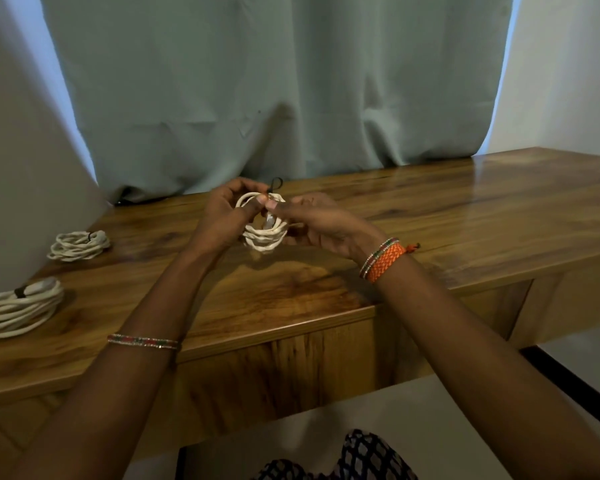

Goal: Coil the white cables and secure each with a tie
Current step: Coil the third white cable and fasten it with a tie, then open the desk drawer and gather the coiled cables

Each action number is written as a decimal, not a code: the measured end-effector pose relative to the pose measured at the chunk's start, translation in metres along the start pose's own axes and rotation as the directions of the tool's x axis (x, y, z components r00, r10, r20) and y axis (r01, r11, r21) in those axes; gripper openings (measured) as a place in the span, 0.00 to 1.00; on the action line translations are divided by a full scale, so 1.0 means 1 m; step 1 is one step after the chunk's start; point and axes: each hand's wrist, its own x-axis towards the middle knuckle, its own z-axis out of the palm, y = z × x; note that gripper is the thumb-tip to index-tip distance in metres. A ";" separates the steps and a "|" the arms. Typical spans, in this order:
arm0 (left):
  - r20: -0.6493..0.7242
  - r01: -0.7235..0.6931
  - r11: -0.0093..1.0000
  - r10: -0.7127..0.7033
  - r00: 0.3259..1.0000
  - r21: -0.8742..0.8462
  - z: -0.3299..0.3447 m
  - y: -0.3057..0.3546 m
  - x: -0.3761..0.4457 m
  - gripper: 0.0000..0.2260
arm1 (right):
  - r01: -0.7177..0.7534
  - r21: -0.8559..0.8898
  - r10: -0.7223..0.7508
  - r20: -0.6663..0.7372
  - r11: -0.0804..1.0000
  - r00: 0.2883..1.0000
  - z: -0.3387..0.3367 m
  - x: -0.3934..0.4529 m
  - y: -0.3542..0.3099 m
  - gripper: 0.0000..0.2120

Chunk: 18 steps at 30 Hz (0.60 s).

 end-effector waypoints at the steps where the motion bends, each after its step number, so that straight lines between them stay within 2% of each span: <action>1: -0.013 0.010 0.999 -0.010 1.000 0.042 -0.007 0.002 -0.002 0.08 | -0.005 0.002 0.005 0.009 1.000 1.000 0.006 0.006 -0.001 0.09; 3: -0.053 0.056 0.988 -0.048 0.997 0.146 -0.030 0.004 -0.005 0.04 | -0.035 0.042 0.035 0.017 0.999 0.999 0.020 0.022 -0.003 0.08; 6: -0.305 0.080 0.918 0.047 0.951 0.390 -0.094 0.003 -0.008 0.11 | -0.091 0.096 0.088 0.035 0.991 0.995 0.052 0.052 -0.011 0.04; 9: -0.471 0.145 0.899 0.075 0.879 0.414 -0.164 0.002 -0.016 0.11 | -0.138 0.081 0.139 0.000 0.987 0.990 0.090 0.083 -0.016 0.01; 12: -0.471 0.203 0.856 0.053 0.880 0.476 -0.200 -0.006 -0.026 0.12 | -0.196 0.061 0.199 -0.062 0.979 0.978 0.126 0.119 -0.008 0.10; 13: -0.449 0.219 0.837 0.035 0.893 0.501 -0.205 -0.010 -0.030 0.12 | -0.223 0.063 0.226 -0.052 0.973 0.973 0.138 0.131 -0.002 0.10; 15: -0.410 0.229 0.816 0.011 0.912 0.530 -0.211 -0.020 -0.033 0.13 | -0.273 0.027 0.274 -0.012 0.962 0.962 0.158 0.144 0.010 0.04; 17: -0.400 0.231 0.822 -0.004 0.916 0.521 -0.215 -0.027 -0.033 0.13 | -0.323 -0.043 0.325 0.033 0.945 0.945 0.177 0.145 0.016 0.08; 18: -0.401 0.231 0.826 -0.006 0.916 0.515 -0.218 -0.029 -0.033 0.14 | -0.319 -0.087 0.324 0.049 0.944 0.945 0.185 0.143 0.016 0.06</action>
